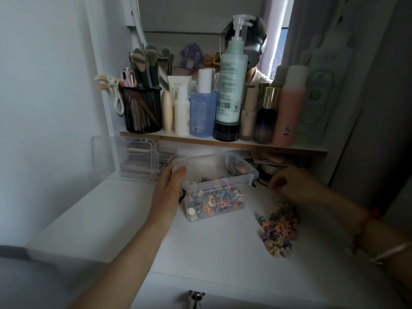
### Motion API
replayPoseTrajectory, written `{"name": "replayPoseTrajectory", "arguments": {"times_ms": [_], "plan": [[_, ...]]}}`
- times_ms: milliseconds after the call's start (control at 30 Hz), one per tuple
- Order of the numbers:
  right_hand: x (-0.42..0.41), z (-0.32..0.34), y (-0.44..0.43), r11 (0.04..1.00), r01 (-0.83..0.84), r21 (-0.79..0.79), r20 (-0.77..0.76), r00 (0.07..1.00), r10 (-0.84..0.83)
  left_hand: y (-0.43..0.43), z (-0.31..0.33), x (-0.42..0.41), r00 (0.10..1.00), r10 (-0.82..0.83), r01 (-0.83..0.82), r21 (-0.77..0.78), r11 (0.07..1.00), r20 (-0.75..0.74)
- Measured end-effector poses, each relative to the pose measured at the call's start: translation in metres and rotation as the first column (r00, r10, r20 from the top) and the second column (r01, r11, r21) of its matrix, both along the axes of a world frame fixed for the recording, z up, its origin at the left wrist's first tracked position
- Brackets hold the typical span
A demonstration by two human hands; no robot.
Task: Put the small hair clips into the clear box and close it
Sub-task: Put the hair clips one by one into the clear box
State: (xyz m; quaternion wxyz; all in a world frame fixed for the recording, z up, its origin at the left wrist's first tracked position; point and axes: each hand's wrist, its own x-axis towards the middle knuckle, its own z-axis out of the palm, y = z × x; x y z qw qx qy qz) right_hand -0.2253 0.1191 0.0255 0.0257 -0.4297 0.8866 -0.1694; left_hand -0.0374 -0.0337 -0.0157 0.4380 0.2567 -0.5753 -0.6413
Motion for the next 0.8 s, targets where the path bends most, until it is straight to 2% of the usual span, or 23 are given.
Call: {"name": "replayPoseTrajectory", "arguments": {"times_ms": [167, 234, 267, 334, 367, 434, 501, 534, 634, 701, 768, 801], "plan": [[0.002, -0.006, 0.002, 0.990, -0.018, 0.142, 0.032, 0.999, 0.014, 0.000, -0.001, 0.000, 1.000, -0.001, 0.001, -0.012, 1.000, 0.014], [0.002, -0.008, 0.001, 0.991, -0.026, 0.133, 0.048, 0.999, 0.020, 0.000, -0.001, 0.001, 1.000, -0.002, 0.002, -0.021, 1.000, 0.012], [0.003, -0.007, 0.000, 0.996, -0.026, 0.085, 0.039, 0.999, 0.023, 0.000, -0.002, 0.001, 1.000, -0.003, 0.003, -0.023, 1.000, 0.010], [0.005, 0.000, -0.004, 0.988, 0.002, -0.157, 0.042, 0.999, 0.005, 0.000, -0.001, 0.001, 1.000, -0.006, 0.007, -0.024, 1.000, 0.003], [0.008, 0.007, -0.007, 0.944, 0.026, -0.329, 0.104, 0.995, 0.009, 0.000, -0.001, 0.001, 1.000, -0.009, 0.009, -0.025, 1.000, 0.002], [0.020, 0.029, -0.011, 0.806, 0.042, -0.590, 0.274, 0.950, 0.151, 0.000, -0.001, 0.001, 1.000, -0.011, 0.011, -0.022, 1.000, 0.006], [0.029, 0.046, -0.014, 0.738, -0.016, -0.675, 0.306, 0.904, 0.299, 0.000, -0.001, 0.001, 1.000, -0.012, 0.012, -0.015, 1.000, -0.004], [0.030, 0.051, -0.014, 0.743, -0.058, -0.667, 0.287, 0.900, 0.329, 0.000, 0.000, 0.001, 1.000, -0.014, 0.014, -0.015, 1.000, -0.008], [0.023, 0.047, -0.009, 0.878, -0.132, -0.461, 0.138, 0.966, 0.219, 0.000, -0.001, 0.001, 1.000, -0.010, 0.010, -0.030, 1.000, 0.001], [0.012, 0.032, -0.002, 0.978, -0.117, -0.175, -0.028, 0.993, 0.114, 0.000, -0.001, 0.001, 1.000, -0.009, 0.009, -0.031, 0.999, 0.000], [0.005, 0.015, 0.005, 0.990, -0.084, 0.115, -0.069, 0.993, 0.092, 0.000, -0.001, 0.000, 1.000, -0.009, 0.009, -0.031, 0.999, 0.002], [0.005, 0.008, 0.008, 0.977, -0.073, 0.199, -0.054, 0.995, 0.085, 0.000, -0.001, 0.000, 1.000, -0.009, 0.009, -0.028, 1.000, 0.003]]}}
